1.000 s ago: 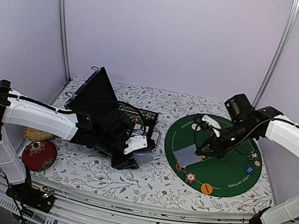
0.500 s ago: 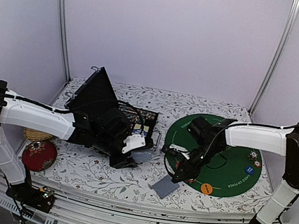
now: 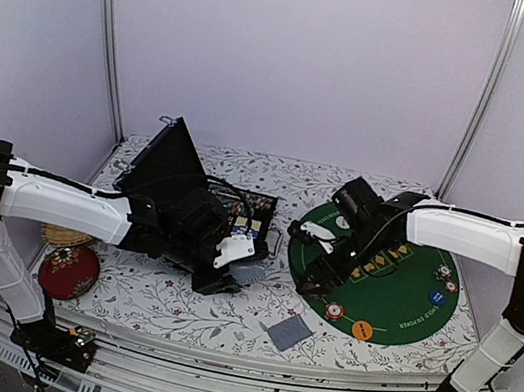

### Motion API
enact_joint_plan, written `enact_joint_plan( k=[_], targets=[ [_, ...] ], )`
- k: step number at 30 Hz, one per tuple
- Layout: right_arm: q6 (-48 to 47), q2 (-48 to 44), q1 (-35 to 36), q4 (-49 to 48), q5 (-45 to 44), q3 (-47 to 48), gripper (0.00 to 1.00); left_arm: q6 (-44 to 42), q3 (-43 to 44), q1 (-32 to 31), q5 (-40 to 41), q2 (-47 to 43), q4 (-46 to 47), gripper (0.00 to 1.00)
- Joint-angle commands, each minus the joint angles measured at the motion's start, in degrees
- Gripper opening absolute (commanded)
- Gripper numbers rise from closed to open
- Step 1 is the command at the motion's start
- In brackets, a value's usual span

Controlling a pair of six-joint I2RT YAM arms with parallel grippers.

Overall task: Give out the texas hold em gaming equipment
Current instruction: Distribute the poker card in the big blind area, then pick up the poker card from the face-down deck piles.

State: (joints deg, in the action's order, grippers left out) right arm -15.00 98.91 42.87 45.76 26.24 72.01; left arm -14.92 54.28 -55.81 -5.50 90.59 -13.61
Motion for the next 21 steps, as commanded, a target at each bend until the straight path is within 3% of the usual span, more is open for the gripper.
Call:
enact_joint_plan(
  k=[1, 4, 7, 12, 21],
  targets=[
    [5.33, -9.88, -1.13, -16.36, 2.46, -1.72, 0.82, 0.23, 0.62, 0.87, -0.07, -1.55, 0.51, 0.53],
    [17.68, -12.14, -1.97, -35.87, 11.74, -8.93, 0.98, 0.29, 1.03, 0.81, -0.11, -1.87, 0.2, 0.52],
    [27.16, -9.44, -1.96, -45.14, 14.13, -10.36, 0.99, 0.33, 1.18, 0.79, 0.03, -2.08, 0.07, 0.53],
    [33.41, -4.66, -1.35, -52.47, 16.08, -11.12, 1.0, 0.36, 1.43, 0.81, 0.08, -2.08, -0.35, 0.53],
    [33.99, 2.62, 0.99, -54.96, 18.72, -10.47, 0.99, 0.39, 2.1, 0.83, -0.07, -1.99, -0.23, 0.53]
  ],
)
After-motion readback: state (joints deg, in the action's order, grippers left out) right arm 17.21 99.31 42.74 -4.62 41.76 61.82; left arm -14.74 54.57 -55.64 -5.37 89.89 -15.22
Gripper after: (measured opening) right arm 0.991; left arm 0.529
